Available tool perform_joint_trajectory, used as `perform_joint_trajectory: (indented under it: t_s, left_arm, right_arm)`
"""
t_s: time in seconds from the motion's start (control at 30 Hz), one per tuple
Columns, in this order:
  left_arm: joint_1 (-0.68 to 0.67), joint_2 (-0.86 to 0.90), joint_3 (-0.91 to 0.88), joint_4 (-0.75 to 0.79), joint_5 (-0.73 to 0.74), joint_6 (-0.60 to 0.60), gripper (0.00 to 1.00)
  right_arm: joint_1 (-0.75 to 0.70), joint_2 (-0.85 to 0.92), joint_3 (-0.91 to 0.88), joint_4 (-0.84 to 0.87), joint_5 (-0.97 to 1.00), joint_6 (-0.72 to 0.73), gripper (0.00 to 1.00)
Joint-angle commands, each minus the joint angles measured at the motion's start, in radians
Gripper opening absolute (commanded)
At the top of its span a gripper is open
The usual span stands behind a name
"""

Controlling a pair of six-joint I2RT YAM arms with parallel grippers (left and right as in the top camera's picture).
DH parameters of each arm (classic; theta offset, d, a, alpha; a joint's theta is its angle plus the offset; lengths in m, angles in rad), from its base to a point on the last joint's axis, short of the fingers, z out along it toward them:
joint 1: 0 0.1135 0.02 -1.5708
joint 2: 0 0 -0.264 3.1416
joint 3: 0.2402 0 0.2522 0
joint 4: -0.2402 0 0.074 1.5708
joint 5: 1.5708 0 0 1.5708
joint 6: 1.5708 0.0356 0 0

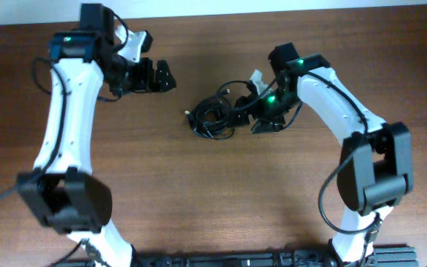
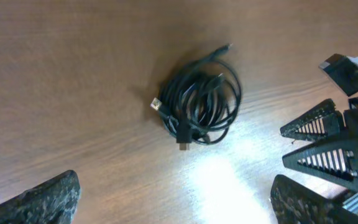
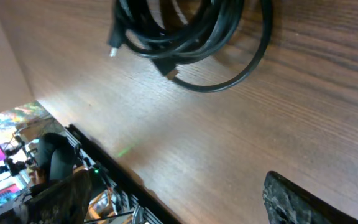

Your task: Untangle cables

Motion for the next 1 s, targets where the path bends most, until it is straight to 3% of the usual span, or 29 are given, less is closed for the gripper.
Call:
perform_joint_trajectory:
  t_s: [0.0, 0.07, 0.17, 0.23, 0.33, 0.47, 0.5, 0.6, 0.7, 0.8, 0.97]
  left_arm:
    - [-0.032, 0.132, 0.005, -0.021, 0.02, -0.019, 0.99]
    - [-0.064, 0.198, 0.005, -0.034, 0.019, -0.019, 0.99]
    - [-0.122, 0.283, 0.005, -0.028, 0.01, -0.019, 0.99]
    - [-0.145, 0.331, 0.004, -0.027, -0.083, -0.069, 1.0]
    - [-0.145, 0.334, 0.004, 0.0, -0.138, -0.078, 0.98]
    - [-0.143, 0.334, 0.004, 0.029, -0.414, -0.341, 0.99]
    - [-0.14, 0.334, 0.004, 0.04, -0.429, -0.343, 0.99]
    - [-0.075, 0.334, 0.004, 0.036, -0.412, -0.343, 0.99]
    - [0.009, 0.334, 0.004, 0.031, -0.303, -0.343, 0.99]
    - [0.013, 0.334, 0.004, 0.03, -0.303, -0.343, 0.99]
    - [0.013, 0.334, 0.004, 0.038, -0.306, -0.343, 0.99]
  right_arm:
    - [0.006, 0.027, 0.006, 0.078, -0.019, 0.086, 0.85]
    - [0.009, 0.027, 0.006, 0.132, 0.042, 0.185, 0.85]
    - [0.063, 0.027, 0.005, 0.206, 0.214, 0.338, 0.75]
    - [0.13, 0.027, 0.005, 0.278, 0.272, 0.442, 0.68]
    - [0.201, 0.027, 0.005, 0.288, 0.438, 0.537, 0.65]
    - [0.241, 0.028, 0.003, 0.301, 0.502, 0.58, 0.59]
    - [0.241, 0.028, 0.003, 0.303, 0.503, 0.624, 0.57]
    - [0.241, 0.029, 0.003, 0.332, 0.505, 0.642, 0.57]
    - [0.241, 0.029, 0.003, 0.344, 0.505, 0.656, 0.56]
    - [0.241, 0.05, 0.003, 0.362, 0.504, 0.743, 0.48]
    - [0.242, 0.09, 0.003, 0.385, 0.46, 0.758, 0.45]
